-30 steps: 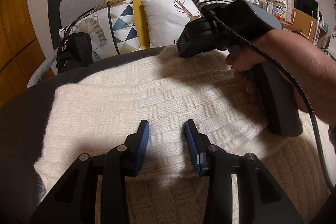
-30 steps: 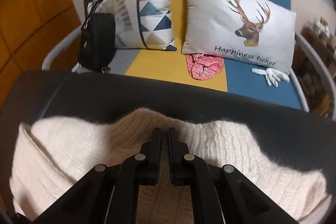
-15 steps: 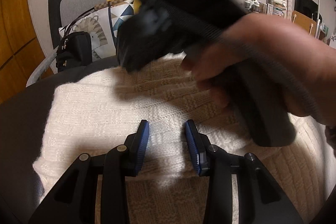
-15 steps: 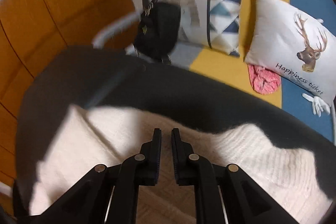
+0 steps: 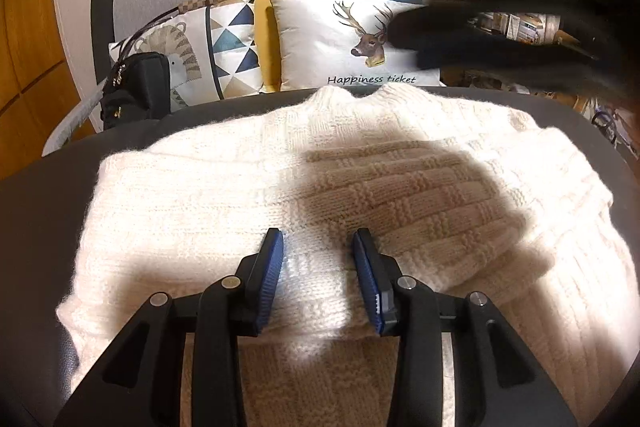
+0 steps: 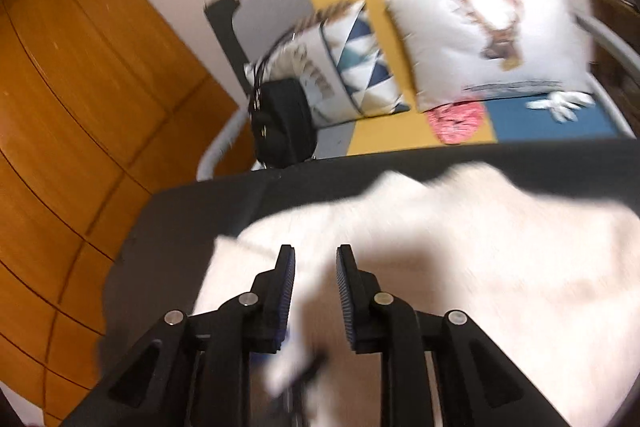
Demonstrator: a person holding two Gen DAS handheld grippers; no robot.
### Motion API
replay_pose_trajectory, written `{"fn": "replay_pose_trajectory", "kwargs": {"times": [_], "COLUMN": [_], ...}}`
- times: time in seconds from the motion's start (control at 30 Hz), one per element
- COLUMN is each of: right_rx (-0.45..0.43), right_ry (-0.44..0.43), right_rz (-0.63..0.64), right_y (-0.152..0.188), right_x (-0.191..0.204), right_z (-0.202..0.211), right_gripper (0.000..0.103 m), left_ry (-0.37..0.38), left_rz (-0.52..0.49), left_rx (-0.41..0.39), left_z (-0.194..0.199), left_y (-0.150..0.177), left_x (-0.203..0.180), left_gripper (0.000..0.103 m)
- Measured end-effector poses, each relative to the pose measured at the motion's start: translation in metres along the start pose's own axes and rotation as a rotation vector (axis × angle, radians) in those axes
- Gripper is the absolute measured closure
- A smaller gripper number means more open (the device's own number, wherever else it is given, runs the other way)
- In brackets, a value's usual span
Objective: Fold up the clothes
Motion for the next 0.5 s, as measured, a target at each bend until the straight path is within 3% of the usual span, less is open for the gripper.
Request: {"fn": "replay_pose_trajectory", "kwargs": {"times": [0.17, 0.23, 0.27, 0.3, 0.33, 0.4, 0.5], "right_rx": [-0.045, -0.033, -0.029, -0.021, -0.01, 0.011, 0.046], "right_ry": [0.072, 0.124, 0.152, 0.176, 0.197, 0.233, 0.276], "right_rz": [-0.087, -0.088, -0.078, -0.07, -0.063, -0.068, -0.066], "right_y": [0.051, 0.074, 0.085, 0.095, 0.103, 0.122, 0.148], "right_x": [-0.027, -0.038, -0.042, -0.047, -0.052, -0.06, -0.066], "right_z": [0.11, 0.143, 0.158, 0.17, 0.178, 0.195, 0.208], "right_gripper": [0.081, 0.081, 0.081, 0.081, 0.081, 0.081, 0.081], "left_ry": [-0.011, -0.026, -0.015, 0.002, 0.019, 0.034, -0.007], "left_rz": [-0.033, -0.068, -0.069, -0.064, -0.062, -0.071, -0.093], "left_rx": [0.03, 0.045, 0.048, 0.05, 0.057, 0.077, 0.101], "left_z": [0.013, 0.031, 0.041, 0.05, 0.059, 0.074, 0.087], "left_y": [-0.002, 0.001, 0.004, 0.007, 0.012, 0.026, 0.044], "left_x": [-0.007, -0.012, -0.013, -0.012, -0.012, -0.01, -0.006], "left_gripper": [0.06, 0.052, 0.042, 0.031, 0.028, 0.027, 0.027]}}
Point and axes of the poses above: each gripper's, at about its wrist camera, not at the fingertips, and z roughly against the way its jaws point, x to its left, y to its underside, the point moved 2 cm from there along -z, roughly the way its jaws point, and after that the axes turned 12 degrees about -x, right-handed, at the moved point
